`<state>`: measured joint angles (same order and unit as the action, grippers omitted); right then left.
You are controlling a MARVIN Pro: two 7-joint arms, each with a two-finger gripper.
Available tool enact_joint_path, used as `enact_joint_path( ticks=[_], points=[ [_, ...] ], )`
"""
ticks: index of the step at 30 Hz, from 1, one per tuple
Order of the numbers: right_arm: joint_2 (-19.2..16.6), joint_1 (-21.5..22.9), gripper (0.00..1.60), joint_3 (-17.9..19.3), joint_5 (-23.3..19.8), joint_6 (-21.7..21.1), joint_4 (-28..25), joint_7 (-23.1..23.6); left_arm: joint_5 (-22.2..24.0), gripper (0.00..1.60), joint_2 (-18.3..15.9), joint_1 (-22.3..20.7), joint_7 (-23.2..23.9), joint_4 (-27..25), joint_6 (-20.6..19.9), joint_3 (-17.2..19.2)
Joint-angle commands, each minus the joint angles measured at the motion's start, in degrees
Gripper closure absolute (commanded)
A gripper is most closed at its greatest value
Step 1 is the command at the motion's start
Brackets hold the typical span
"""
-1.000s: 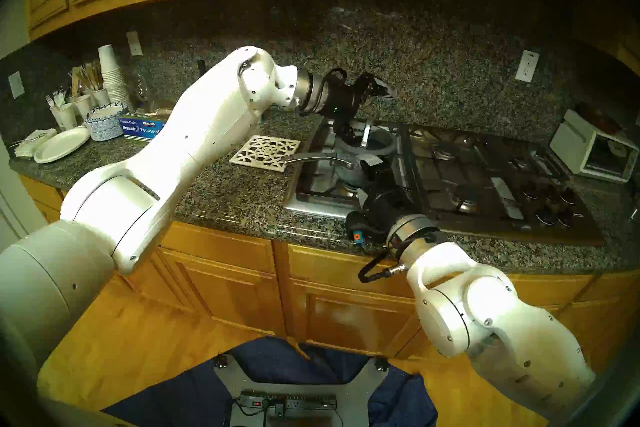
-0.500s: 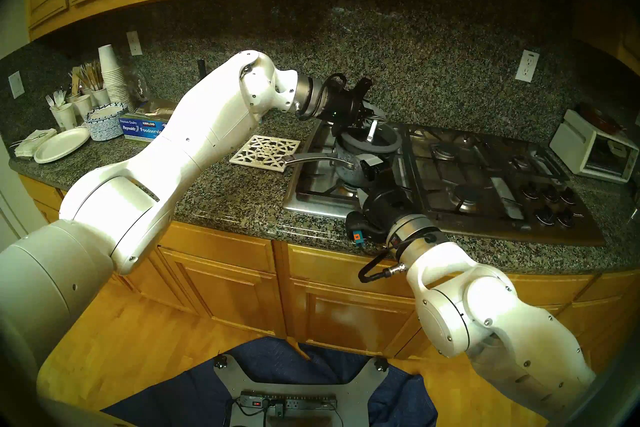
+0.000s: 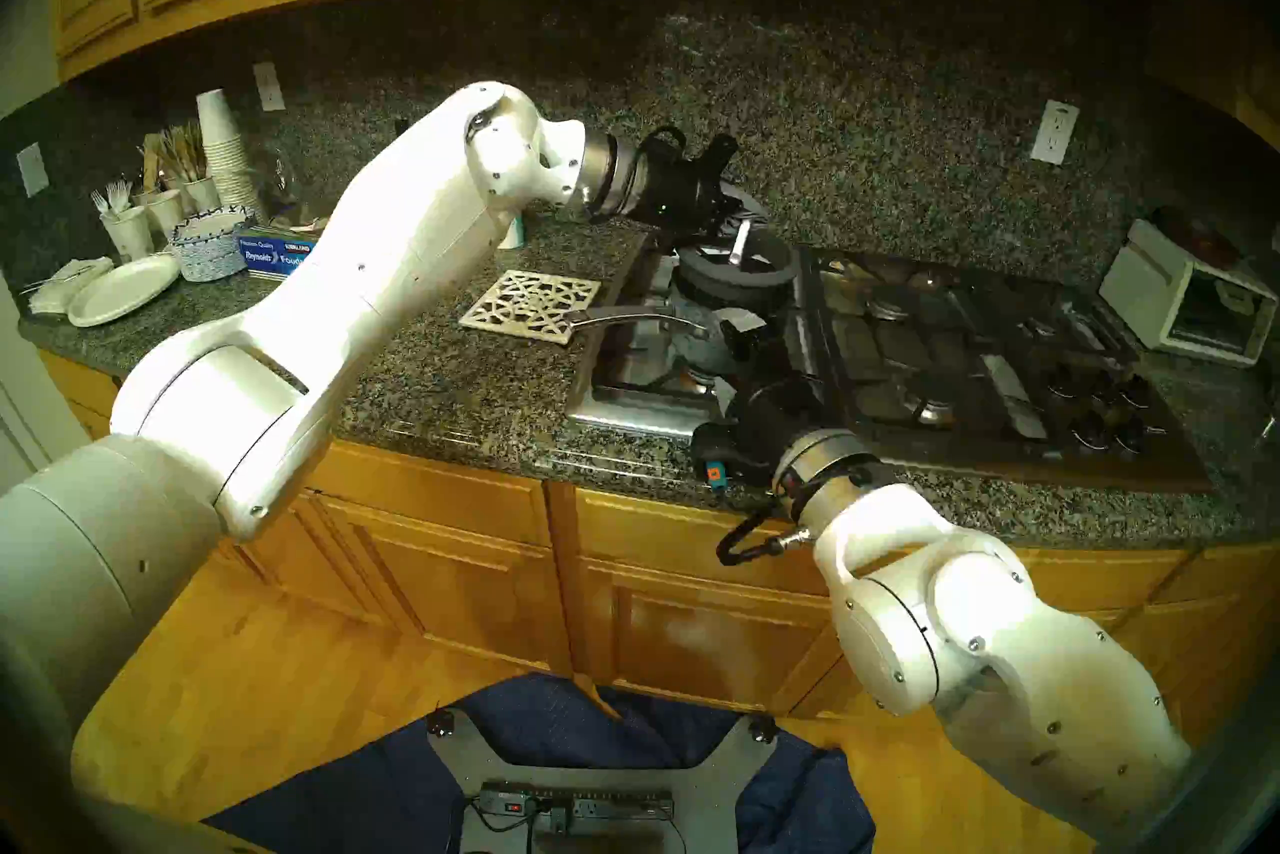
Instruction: Pick up the pot, put it on the stove, take off the pot lid
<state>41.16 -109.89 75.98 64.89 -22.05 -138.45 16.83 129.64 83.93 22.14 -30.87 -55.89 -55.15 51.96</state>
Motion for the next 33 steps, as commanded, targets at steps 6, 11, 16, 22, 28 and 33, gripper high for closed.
enact_joint_path(
  ticks=[6,11,16,22,28,33],
  points=[
    [0.03,0.89,0.00,0.90,0.32,0.03,-1.55,-0.96,0.73,1.60,-1.40,-4.79,1.43,-3.73,0.15,3.65],
    [0.02,0.86,0.00,0.93,0.32,0.03,-1.55,-1.01,0.46,1.60,-2.59,-4.38,1.26,-4.54,0.15,4.15],
    [0.01,0.83,0.00,0.96,0.32,0.04,-1.55,-1.04,-0.05,1.60,-3.83,-3.98,1.20,-5.12,0.15,4.50],
    [0.01,0.81,0.00,0.97,0.31,0.04,-1.55,-1.07,-1.09,1.60,-5.43,-3.60,1.19,-5.50,0.15,4.95],
    [0.00,0.80,0.00,0.98,0.31,0.04,-1.55,-1.10,-2.19,1.60,-6.77,-3.10,1.46,-5.62,0.26,5.35],
    [0.00,0.80,0.00,0.99,0.31,0.05,-1.55,-1.10,-2.91,1.60,-7.75,-2.64,1.64,-5.96,0.24,5.73]
  ],
)
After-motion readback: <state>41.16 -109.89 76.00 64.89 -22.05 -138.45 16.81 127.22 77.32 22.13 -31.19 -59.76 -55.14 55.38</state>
